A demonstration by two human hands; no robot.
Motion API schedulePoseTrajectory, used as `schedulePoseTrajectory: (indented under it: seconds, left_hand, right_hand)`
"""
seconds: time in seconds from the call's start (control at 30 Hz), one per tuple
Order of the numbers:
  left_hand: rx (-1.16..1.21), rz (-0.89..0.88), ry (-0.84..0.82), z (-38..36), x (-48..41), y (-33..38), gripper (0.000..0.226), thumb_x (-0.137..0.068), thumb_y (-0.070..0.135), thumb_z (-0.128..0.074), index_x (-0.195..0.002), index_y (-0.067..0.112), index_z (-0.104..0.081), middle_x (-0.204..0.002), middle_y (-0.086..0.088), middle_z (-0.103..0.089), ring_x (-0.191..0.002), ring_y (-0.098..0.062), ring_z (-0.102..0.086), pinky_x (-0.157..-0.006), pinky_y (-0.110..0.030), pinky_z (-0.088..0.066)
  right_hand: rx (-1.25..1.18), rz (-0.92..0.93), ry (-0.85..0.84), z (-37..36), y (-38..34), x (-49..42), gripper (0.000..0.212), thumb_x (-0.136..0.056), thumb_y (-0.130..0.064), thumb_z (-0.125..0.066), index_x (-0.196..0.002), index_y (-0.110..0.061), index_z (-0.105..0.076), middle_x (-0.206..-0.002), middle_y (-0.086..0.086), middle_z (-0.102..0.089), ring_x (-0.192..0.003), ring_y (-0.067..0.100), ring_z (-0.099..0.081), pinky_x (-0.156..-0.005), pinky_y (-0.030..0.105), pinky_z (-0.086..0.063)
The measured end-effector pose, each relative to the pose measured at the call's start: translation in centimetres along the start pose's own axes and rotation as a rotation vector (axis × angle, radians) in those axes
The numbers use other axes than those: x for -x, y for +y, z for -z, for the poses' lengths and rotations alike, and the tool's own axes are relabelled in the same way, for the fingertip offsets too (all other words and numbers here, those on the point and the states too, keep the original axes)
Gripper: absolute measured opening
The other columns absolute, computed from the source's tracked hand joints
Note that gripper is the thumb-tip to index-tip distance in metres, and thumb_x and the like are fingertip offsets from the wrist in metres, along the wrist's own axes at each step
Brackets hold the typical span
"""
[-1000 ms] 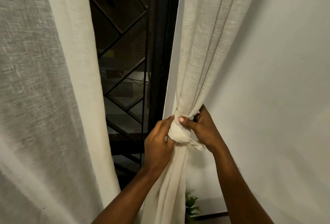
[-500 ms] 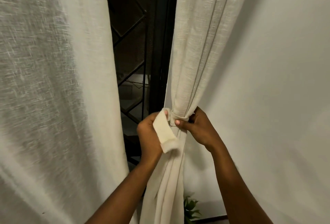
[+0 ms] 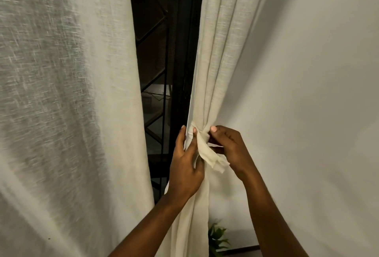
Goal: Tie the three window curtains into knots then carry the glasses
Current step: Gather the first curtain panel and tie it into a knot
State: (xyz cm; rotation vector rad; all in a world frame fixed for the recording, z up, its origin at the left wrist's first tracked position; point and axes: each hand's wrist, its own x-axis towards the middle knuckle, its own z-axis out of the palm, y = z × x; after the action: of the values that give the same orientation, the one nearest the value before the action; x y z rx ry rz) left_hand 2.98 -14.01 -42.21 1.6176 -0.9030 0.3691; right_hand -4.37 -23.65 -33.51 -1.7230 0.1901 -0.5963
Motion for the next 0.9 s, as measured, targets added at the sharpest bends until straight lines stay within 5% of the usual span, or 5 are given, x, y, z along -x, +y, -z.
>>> schedulePoseTrajectory:
  seconds: [0.27,0.37,0.5,0.7,0.9]
  left_hand:
    - [-0.232,-0.106,-0.029,-0.5,-0.1,-0.3,0.071,-0.088,0.017,-0.063,-0.146,0.032,-0.025,-0.16,-0.004,-0.004,-0.138,-0.028,-0.036,-0.097,-0.045,-0.049]
    - [-0.242,-0.15,-0.017,-0.4,-0.2,-0.7,0.068,-0.087,0.014,-0.066,-0.144,0.03,-0.032,-0.159,-0.004,-0.007,-0.137,-0.028,-0.036,-0.097,-0.038,-0.051]
    - [-0.046,0.009,0.048,0.1,-0.1,-0.8,0.065,-0.084,0.011,-0.068,-0.136,0.028,-0.032,-0.151,0.0,-0.029,-0.126,-0.005,-0.042,-0.089,-0.003,-0.039]
    - [-0.029,0.253,-0.021,0.3,-0.8,-0.9,0.062,-0.088,0.019,-0.06,-0.141,0.026,-0.027,-0.118,0.004,-0.058,-0.098,-0.014,-0.06,-0.075,-0.025,-0.049]
    - [0.148,0.256,-0.108,0.3,-1.2,-0.5,0.077,-0.078,0.065,-0.05,-0.14,0.023,-0.034,-0.107,0.007,-0.063,-0.096,-0.011,-0.063,-0.079,-0.031,-0.053]
  right_hand:
    - [0.268,-0.011,-0.098,-0.1,0.8,0.1,0.047,-0.084,-0.031,-0.072,-0.128,-0.019,-0.06,-0.12,-0.008,-0.067,-0.112,0.013,-0.063,-0.099,0.039,-0.051]
    - [0.275,-0.008,-0.049,0.2,1.0,0.1,0.04,-0.089,-0.015,-0.067,-0.129,-0.017,-0.061,-0.118,-0.006,-0.068,-0.105,0.015,-0.067,-0.084,0.035,-0.058]
    - [0.188,-0.022,0.098,0.2,0.8,0.2,0.032,-0.092,-0.006,-0.061,-0.12,-0.019,-0.062,-0.101,0.001,-0.072,-0.069,0.02,-0.071,-0.051,0.027,-0.051]
    - [0.44,-0.029,0.334,-0.4,0.4,0.9,0.01,-0.083,-0.024,-0.074,-0.076,-0.018,-0.069,-0.071,-0.002,-0.072,-0.053,0.014,-0.066,-0.056,0.026,-0.049]
    - [0.461,-0.058,-0.045,-2.8,0.1,2.6,0.01,-0.083,-0.026,-0.073,-0.083,-0.015,-0.074,-0.072,-0.005,-0.071,-0.063,0.007,-0.067,-0.063,0.016,-0.05]
